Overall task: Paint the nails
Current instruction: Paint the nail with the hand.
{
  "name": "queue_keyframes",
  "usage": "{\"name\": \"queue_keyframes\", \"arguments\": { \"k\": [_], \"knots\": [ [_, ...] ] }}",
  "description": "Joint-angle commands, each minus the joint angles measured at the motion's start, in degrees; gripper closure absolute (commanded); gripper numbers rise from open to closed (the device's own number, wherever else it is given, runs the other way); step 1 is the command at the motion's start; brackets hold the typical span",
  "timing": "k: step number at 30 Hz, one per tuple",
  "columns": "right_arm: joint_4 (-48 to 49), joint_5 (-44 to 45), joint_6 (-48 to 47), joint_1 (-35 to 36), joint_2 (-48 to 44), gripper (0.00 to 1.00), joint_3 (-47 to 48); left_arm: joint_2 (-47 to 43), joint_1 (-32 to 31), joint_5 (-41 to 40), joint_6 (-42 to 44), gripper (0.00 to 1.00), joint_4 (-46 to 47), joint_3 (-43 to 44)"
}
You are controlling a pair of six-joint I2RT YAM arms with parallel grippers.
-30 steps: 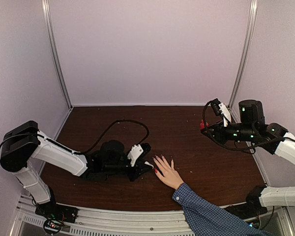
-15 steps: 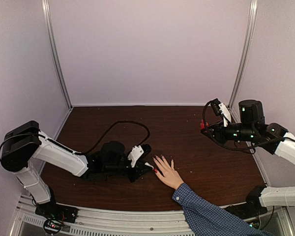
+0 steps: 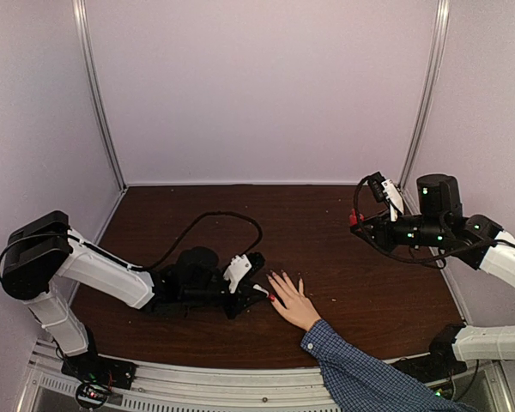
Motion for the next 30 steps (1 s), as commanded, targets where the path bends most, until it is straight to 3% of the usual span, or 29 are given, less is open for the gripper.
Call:
{"name": "queue_keyframes", "arguments": {
  "k": [1, 22, 30],
  "knots": [
    [1.34, 0.66, 0.05, -0.37, -0.18, 1.00, 0.33, -0.12, -0.22, -0.73, 0.51, 1.00, 1.59, 1.75],
    [1.23, 0.65, 0.05, -0.35, -0.35, 1.00, 0.51, -2.63, 0.70, -4.66, 0.81, 1.00, -1.78, 2.40],
    [1.55, 0.31, 0.21, -0.36, -0.61, 1.00, 0.33, -9.40, 1.87, -6.99, 2.85, 1.00, -9.02, 2.94]
  ]
}}
